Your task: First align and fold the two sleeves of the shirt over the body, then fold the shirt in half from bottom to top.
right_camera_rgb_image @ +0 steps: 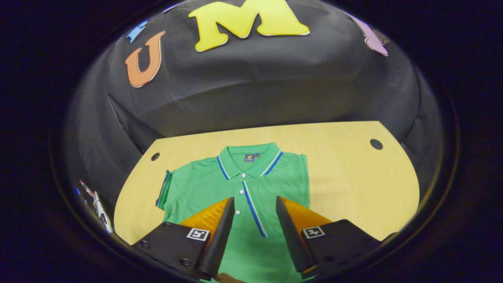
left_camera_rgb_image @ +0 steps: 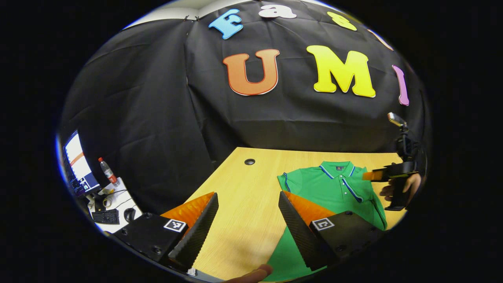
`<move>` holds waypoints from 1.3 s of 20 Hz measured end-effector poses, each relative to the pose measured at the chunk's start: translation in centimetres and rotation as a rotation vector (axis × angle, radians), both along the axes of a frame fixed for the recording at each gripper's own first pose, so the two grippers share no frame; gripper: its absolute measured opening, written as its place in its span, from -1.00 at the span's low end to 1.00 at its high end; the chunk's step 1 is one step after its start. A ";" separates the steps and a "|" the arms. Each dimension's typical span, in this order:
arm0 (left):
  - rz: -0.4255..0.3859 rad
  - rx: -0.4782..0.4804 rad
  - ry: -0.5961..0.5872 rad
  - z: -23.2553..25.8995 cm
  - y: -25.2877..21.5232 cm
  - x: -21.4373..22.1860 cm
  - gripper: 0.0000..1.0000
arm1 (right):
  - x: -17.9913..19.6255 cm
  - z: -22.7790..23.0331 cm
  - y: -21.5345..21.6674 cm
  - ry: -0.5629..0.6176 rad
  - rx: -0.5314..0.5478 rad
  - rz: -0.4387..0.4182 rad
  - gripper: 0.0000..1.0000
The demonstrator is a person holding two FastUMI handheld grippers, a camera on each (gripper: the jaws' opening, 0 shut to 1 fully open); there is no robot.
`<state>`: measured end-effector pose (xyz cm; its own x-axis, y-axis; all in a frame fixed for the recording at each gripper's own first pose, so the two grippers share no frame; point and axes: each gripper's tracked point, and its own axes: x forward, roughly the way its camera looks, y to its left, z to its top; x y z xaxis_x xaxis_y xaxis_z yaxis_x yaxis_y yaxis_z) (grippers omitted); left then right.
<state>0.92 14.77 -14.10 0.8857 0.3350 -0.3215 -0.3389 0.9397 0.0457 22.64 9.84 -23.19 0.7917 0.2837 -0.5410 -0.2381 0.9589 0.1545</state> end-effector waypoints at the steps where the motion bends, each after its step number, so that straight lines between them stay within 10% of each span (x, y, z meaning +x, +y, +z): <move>1: -0.020 -0.016 0.010 -0.8 -0.2 1.5 1.00 | -0.8 1.2 -0.6 -0.024 -0.010 0.010 0.46; 7: -0.102 -0.078 0.106 -6.9 -1.1 10.0 1.00 | -5.8 7.0 -6.9 -0.151 -0.130 -0.023 0.97; 20: -0.124 -0.152 0.301 -16.5 -2.1 22.4 0.99 | -18.5 5.2 -13.3 -0.036 -0.251 -0.172 0.90; 26: -0.116 -0.148 0.359 -17.2 -2.7 23.8 0.60 | -19.6 3.4 -13.7 -0.009 -0.330 -0.177 0.90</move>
